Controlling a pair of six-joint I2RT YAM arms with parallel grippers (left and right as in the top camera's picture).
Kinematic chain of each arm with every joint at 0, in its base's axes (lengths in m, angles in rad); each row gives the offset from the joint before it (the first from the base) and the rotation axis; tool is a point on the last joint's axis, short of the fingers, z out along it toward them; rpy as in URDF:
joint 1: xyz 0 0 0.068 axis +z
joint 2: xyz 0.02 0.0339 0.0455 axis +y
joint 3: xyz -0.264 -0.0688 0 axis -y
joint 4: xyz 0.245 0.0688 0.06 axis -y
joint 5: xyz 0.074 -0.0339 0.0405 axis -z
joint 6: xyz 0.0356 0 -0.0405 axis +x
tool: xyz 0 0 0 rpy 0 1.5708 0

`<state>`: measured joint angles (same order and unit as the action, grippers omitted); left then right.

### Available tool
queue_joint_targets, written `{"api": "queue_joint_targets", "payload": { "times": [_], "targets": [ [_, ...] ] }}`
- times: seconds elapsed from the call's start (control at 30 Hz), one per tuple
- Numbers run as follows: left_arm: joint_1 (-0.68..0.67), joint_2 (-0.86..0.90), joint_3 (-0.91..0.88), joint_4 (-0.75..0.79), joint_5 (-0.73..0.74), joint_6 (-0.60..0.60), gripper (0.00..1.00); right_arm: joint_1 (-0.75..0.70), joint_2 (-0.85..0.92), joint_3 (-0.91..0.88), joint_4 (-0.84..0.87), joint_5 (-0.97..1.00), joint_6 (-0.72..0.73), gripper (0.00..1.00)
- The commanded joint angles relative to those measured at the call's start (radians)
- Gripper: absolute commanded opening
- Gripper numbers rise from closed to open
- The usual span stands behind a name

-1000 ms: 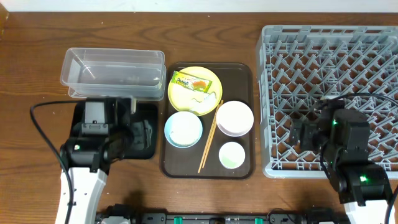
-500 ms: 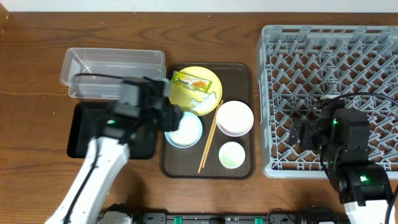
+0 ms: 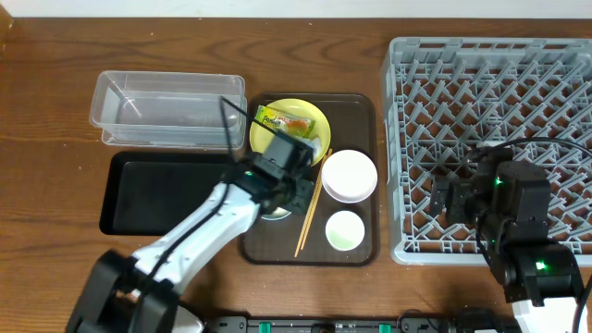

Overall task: Sort waste into correct bins and load items into the dishwasher rack
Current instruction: 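Reach the left gripper to the light-blue rice bowl and grasp it, then carry the blue bowl to the black tray and tip out the rice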

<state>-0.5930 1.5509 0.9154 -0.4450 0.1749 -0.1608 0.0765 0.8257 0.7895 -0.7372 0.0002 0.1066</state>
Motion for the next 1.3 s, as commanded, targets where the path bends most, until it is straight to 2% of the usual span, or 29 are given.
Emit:
{"api": "queue_joint_targets", "payload": {
  "times": [0.0, 0.1, 0.33, 0.43, 0.63, 0.73, 1.1, 1.27],
  "targets": [
    [-0.025, 0.050, 0.019, 0.007, -0.072, -0.010, 0.49, -0.006, -0.001, 0.022, 0.000, -0.001, 0.009, 0.99],
    [-0.037, 0.080, 0.019, 0.019, -0.091, -0.031, 0.41, -0.006, -0.001, 0.022, -0.001, -0.001, 0.009, 0.99],
    [-0.060, 0.130, 0.019, 0.032, -0.091, -0.041, 0.36, -0.006, -0.001, 0.022, -0.011, -0.001, 0.009, 0.99],
    [-0.066, 0.150, 0.019, 0.031, -0.090, -0.041, 0.26, -0.006, -0.001, 0.022, -0.013, -0.001, 0.009, 0.99],
    [-0.066, 0.138, 0.019, 0.028, -0.091, -0.044, 0.19, -0.006, -0.001, 0.022, -0.013, 0.000, 0.009, 0.99],
    [-0.066, 0.115, 0.019, 0.027, -0.091, -0.044, 0.07, -0.006, -0.001, 0.022, -0.013, 0.000, 0.009, 0.99],
    [-0.056, -0.113, 0.020, -0.086, -0.090, -0.044, 0.06, -0.006, -0.001, 0.022, -0.014, 0.000, 0.008, 0.99],
    [0.036, -0.222, 0.020, -0.171, -0.089, -0.043, 0.06, -0.006, -0.001, 0.022, -0.015, 0.000, 0.008, 0.99]
  ]
}}
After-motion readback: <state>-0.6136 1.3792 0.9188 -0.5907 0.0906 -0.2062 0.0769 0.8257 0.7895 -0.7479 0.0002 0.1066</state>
